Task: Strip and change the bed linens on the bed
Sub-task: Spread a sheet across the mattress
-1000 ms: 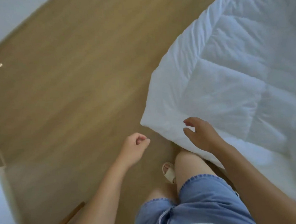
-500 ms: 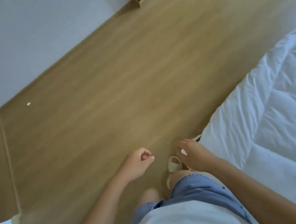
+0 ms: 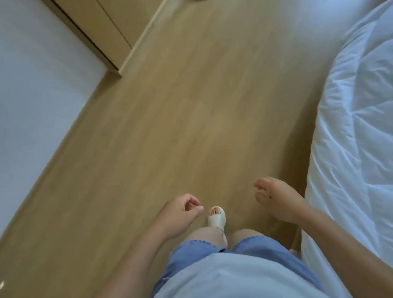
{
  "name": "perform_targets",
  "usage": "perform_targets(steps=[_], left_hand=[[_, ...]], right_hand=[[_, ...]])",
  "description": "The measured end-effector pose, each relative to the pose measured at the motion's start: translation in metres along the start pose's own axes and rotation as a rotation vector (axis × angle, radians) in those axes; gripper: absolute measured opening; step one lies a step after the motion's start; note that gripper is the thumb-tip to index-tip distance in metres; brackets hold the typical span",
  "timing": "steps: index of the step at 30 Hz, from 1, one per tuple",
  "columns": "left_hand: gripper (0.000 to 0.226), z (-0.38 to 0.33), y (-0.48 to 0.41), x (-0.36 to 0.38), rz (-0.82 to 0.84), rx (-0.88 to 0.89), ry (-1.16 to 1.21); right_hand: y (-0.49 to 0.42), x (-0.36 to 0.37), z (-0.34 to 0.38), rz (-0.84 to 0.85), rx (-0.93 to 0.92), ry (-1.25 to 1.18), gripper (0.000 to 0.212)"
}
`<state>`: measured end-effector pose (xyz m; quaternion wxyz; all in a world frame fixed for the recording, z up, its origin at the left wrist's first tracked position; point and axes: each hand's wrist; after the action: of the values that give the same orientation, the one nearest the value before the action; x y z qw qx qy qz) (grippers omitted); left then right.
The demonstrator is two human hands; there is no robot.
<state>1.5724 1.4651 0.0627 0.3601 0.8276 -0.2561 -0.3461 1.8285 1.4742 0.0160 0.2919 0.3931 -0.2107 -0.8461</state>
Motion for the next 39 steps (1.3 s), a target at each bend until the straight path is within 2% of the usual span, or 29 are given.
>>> perform_targets(steps=[4,9,12,15,19,23,28,33,39], left_hand=[[0.008,-0.101,-0.107,-0.083,0.160,0.086,-0.247],[0.013,-0.274,-0.249,-0.100,0.291,0.258,-0.561],[0.015,-0.370,-0.315,-0.090,0.327,0.337,-0.598],[0.014,-0.459,-0.365,-0.078,0.403,0.396,-0.555],[0.008,-0.567,-0.416,-0.092,0.538,0.444,-0.711],[0.006,-0.670,-0.487,-0.123,0.509,0.504,-0.676],[0.004,-0.799,-0.589,-0.136,0.559,0.577,-0.844],[0.004,-0.933,-0.652,-0.094,0.669,0.671,-1.085],[0.011,-1.049,-0.699,0.028,0.919,0.700,-1.347]], right_hand=[[-0.035,-0.072,-0.009,-0.198,0.155,-0.181,0.034],[-0.062,-0.166,-0.065,-0.380,0.394,-0.395,0.024],[-0.082,-0.229,-0.109,-0.469,0.500,-0.525,0.024],[-0.105,-0.306,-0.155,-0.513,0.530,-0.546,0.030],[-0.126,-0.413,-0.193,-0.597,0.592,-0.592,0.035],[-0.162,-0.516,-0.232,-0.716,0.630,-0.627,0.034],[-0.214,-0.622,-0.288,-0.845,0.721,-0.668,0.035],[-0.229,-0.683,-0.329,-0.954,0.856,-0.861,0.037],[-0.230,-0.708,-0.408,-1.125,1.025,-1.201,0.037]])
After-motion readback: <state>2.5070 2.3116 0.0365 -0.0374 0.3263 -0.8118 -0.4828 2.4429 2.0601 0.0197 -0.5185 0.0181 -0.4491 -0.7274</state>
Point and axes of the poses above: each hand's wrist, its own y-axis away from the middle knuckle, its own x-axis out of the palm, z = x × y, and after that the axes turned 10 degrees about z, right-handed
